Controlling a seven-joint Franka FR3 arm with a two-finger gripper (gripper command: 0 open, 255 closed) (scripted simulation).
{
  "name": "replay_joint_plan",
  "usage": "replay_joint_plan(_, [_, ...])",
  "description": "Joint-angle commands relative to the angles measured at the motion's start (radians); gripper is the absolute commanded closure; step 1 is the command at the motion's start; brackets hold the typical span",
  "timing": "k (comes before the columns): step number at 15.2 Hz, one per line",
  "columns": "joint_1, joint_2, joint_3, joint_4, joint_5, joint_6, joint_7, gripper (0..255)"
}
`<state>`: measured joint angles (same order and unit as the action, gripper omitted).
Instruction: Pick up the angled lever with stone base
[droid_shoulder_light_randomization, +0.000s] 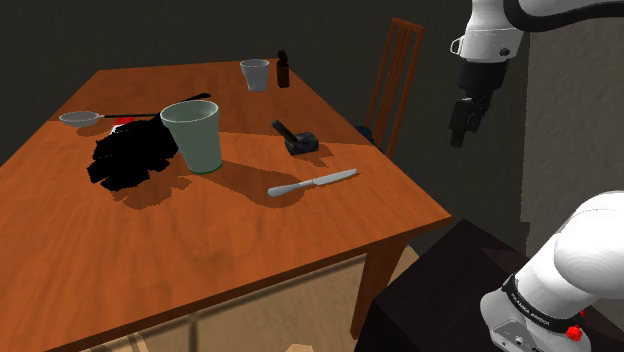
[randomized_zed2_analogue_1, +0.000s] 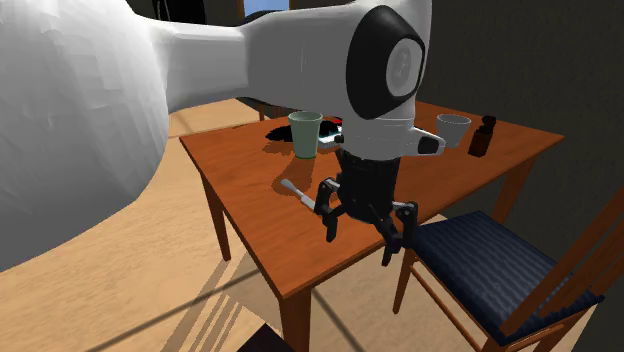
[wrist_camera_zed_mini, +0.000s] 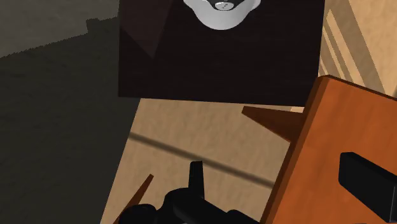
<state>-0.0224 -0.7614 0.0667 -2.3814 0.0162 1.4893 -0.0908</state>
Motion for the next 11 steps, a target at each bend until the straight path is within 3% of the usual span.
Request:
replay_joint_plan(1, [0.000, 0.000, 0.000, 0.000, 0.000, 0.000, 0.000, 0])
replay_joint_plan(11, [0.078, 0.362, -0.006, 0.224, -0.030, 0.187, -0.240, 0])
